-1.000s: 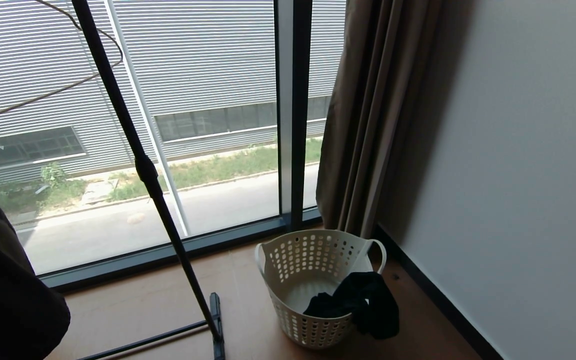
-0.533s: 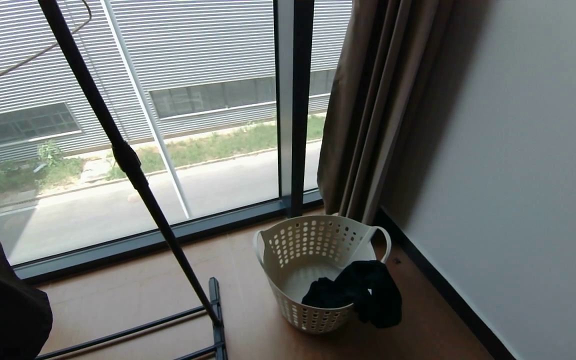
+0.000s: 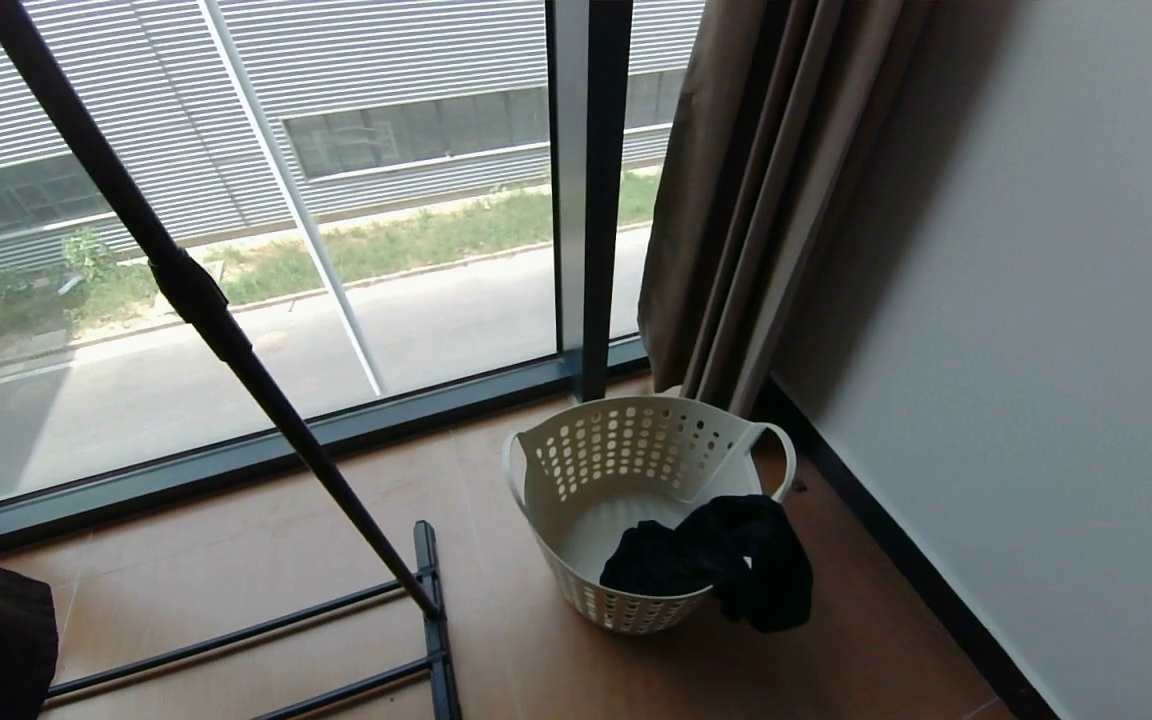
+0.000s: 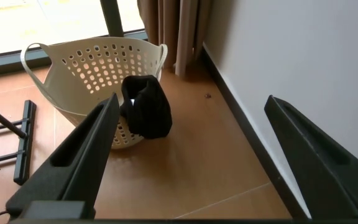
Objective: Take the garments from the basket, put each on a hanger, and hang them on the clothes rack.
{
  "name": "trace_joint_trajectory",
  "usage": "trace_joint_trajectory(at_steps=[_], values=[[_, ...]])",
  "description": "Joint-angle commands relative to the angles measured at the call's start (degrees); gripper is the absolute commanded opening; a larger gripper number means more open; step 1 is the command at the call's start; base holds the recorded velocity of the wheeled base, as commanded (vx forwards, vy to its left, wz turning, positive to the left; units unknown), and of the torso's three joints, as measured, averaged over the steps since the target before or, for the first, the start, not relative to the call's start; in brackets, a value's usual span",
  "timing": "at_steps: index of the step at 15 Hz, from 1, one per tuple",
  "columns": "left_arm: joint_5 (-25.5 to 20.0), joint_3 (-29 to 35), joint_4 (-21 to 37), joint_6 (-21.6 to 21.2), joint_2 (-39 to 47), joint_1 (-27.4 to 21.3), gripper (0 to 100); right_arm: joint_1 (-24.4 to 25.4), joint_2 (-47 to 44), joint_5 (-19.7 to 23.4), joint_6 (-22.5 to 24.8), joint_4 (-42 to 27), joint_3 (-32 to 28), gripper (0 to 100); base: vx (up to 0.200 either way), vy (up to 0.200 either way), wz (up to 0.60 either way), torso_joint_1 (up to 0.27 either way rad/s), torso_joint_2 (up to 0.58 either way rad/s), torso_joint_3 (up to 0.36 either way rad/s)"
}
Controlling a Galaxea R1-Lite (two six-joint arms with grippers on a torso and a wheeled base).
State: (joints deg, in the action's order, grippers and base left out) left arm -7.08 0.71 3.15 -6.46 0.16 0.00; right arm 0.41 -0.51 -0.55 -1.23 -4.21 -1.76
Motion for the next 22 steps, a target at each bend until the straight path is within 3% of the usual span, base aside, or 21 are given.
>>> trace_joint_trajectory(at_steps=[1,22], values=[[-0.04,0.08,0.02,0.04,0.02,0.00,100,0.02,0.07,-0.07,-0.18,-0.01,0.00,100,0.000,0.000,0.00,0.007,0.00,-0.198],[0.14,0.00,0.02,-0.66,0.02,0.00,100,0.02,0.07,0.02,-0.09,-0.01,0.00,100,0.000,0.000,0.00,0.002,0.00,-0.197]])
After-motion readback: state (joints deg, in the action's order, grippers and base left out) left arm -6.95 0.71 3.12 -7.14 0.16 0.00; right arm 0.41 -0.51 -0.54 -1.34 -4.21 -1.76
